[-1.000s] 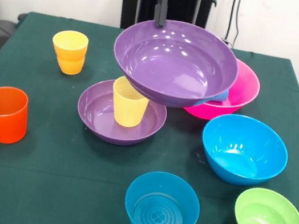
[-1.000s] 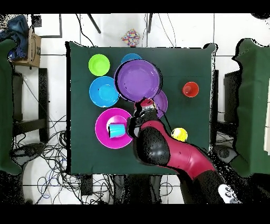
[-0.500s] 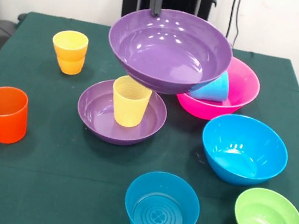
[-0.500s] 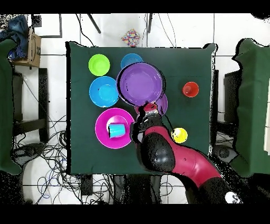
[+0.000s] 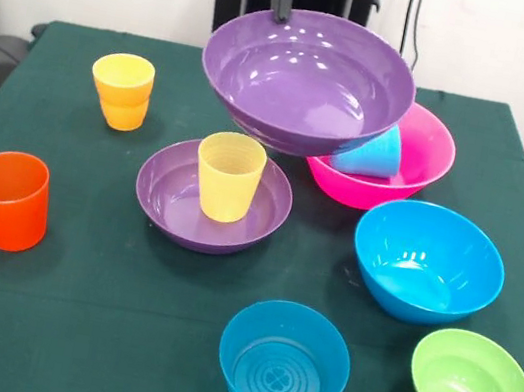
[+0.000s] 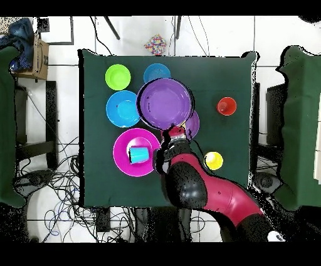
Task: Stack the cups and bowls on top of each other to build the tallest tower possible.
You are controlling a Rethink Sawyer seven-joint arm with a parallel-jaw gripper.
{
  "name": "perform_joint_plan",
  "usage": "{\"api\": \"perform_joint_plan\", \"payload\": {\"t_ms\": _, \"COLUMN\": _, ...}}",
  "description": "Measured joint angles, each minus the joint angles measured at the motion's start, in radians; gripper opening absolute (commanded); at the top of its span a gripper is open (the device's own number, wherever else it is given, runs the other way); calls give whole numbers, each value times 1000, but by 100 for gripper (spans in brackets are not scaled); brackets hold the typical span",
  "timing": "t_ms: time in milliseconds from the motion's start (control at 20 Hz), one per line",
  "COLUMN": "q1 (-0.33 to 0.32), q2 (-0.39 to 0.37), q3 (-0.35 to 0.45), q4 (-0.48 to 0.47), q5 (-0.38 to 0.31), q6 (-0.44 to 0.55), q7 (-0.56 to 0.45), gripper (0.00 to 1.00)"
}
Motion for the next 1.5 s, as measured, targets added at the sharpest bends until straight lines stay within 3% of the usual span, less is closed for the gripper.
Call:
{"api": "perform_joint_plan", "payload": {"t_ms": 950, "q1": -68, "q2": 79, "q3": 16, "q4": 20, "q5": -70, "q6": -134, "q7": 0, "gripper": 0}}
{"api": "perform_joint_plan", "payload": {"t_ms": 1500, "q1": -91, "q2": 80, "q3": 37, "q4": 22, "q5": -77, "q6": -140, "q7": 0, "gripper": 0}}
